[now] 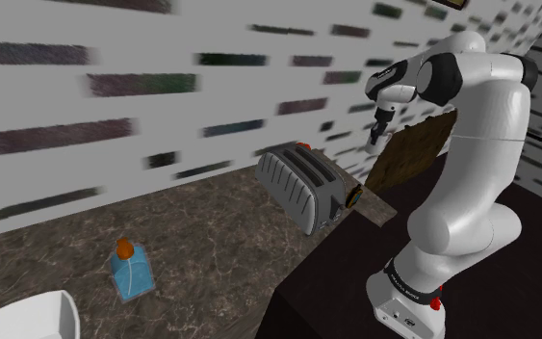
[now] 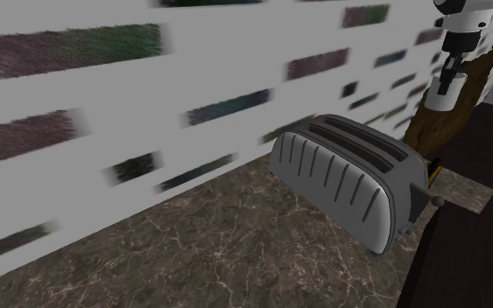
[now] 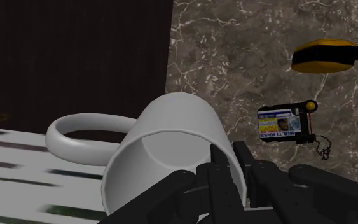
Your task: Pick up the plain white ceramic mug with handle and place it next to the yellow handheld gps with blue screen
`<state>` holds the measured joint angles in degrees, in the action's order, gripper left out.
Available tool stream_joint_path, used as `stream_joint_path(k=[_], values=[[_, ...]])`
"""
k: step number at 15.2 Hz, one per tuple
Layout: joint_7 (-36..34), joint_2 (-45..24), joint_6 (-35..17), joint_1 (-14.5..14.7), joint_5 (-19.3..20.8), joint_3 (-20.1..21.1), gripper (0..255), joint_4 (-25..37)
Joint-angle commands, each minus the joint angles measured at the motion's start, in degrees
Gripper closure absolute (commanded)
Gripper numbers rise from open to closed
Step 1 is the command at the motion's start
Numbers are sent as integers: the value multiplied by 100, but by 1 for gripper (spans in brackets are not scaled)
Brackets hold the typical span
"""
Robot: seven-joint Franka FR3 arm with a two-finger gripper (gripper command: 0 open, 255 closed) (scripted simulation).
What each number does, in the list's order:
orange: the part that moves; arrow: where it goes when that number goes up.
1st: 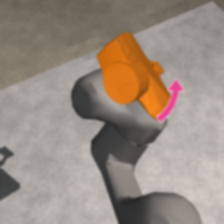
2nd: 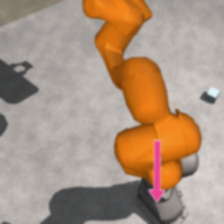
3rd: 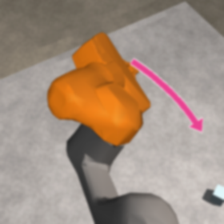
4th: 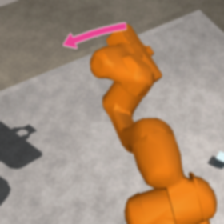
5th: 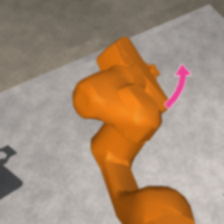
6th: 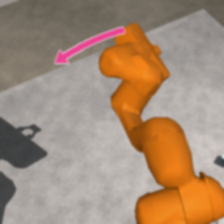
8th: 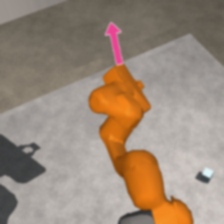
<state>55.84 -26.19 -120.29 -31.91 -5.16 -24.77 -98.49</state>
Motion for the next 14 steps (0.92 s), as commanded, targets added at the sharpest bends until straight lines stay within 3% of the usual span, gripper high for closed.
stream_joint_path(k=[1,14], values=[[34,-98,-113,-33,-42,19,255,-17],[109,-654,-866,-141,-268,171,255,-241]])
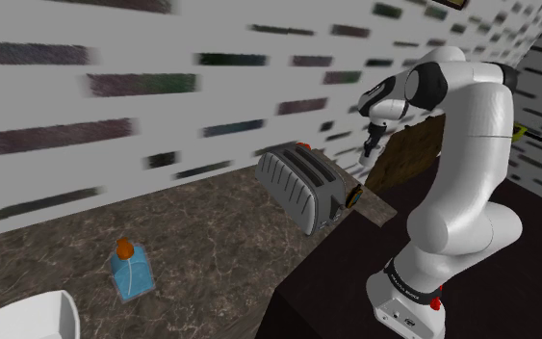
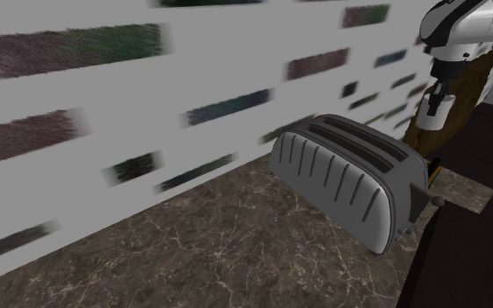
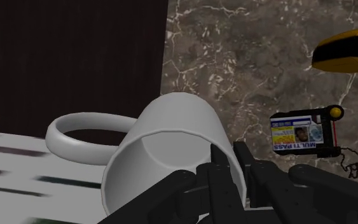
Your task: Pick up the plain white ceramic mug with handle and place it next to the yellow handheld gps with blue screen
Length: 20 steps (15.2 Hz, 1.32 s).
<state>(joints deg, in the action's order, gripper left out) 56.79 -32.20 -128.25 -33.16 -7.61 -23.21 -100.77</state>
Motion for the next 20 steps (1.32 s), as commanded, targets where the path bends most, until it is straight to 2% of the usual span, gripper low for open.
stream_joint_path(k=[1,20], values=[[20,-102,-124,-27,-42,29,255,-22],[131,-1144,-1053,-262,-382,339,255,73]])
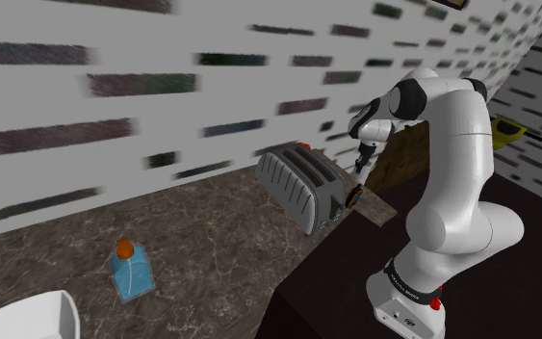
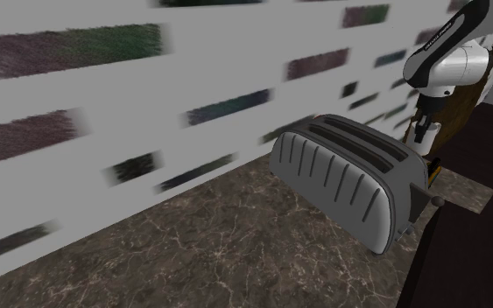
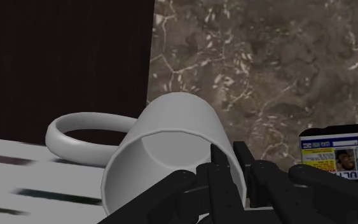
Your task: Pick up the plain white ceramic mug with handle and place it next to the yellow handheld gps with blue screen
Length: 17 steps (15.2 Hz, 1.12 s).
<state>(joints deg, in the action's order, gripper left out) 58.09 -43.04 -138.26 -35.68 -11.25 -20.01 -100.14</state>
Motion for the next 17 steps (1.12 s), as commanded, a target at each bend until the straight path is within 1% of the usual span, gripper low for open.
stream_joint_path(k=[1,3,11,12,17], values=[[6,-121,-95,-24,-34,37,255,28],[15,-258,-187,-55,-69,77,255,73],[15,-258,-187,-55,-69,77,255,73],[15,-258,-187,-56,-69,77,0,73],[16,-258,-187,-56,-69,77,0,73]])
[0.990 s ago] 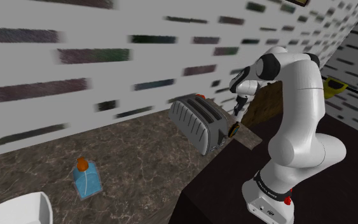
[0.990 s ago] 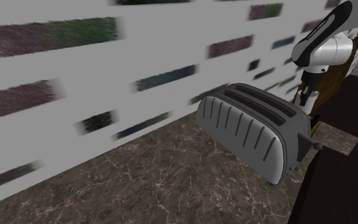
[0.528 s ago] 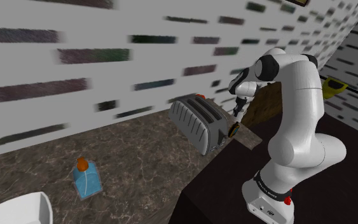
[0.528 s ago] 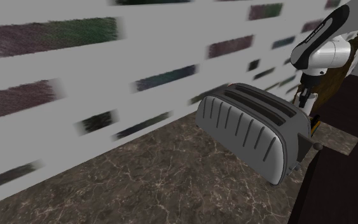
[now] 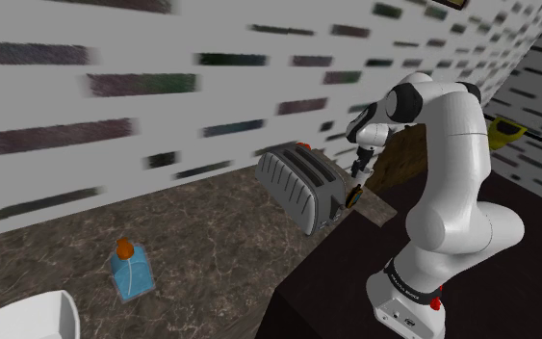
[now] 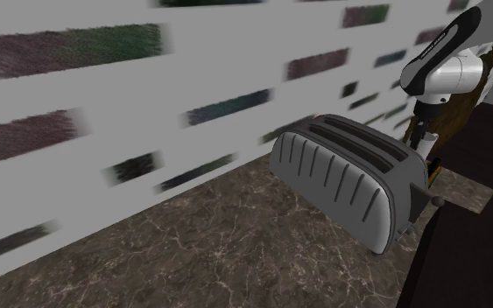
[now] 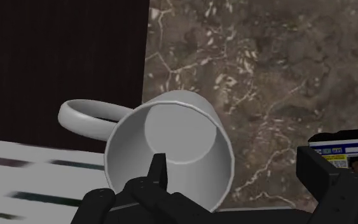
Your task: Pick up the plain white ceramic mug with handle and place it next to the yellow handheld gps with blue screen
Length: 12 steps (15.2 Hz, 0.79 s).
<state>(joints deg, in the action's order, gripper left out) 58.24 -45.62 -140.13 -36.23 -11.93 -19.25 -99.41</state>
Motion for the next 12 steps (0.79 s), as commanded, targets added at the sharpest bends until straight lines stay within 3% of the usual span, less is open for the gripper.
stream_joint_path(k=[1,4,12], values=[[-23,146,112,44,39,-43,0,-36],[-93,534,445,162,154,-158,0,-91],[-93,534,445,162,154,-158,0,-91]])
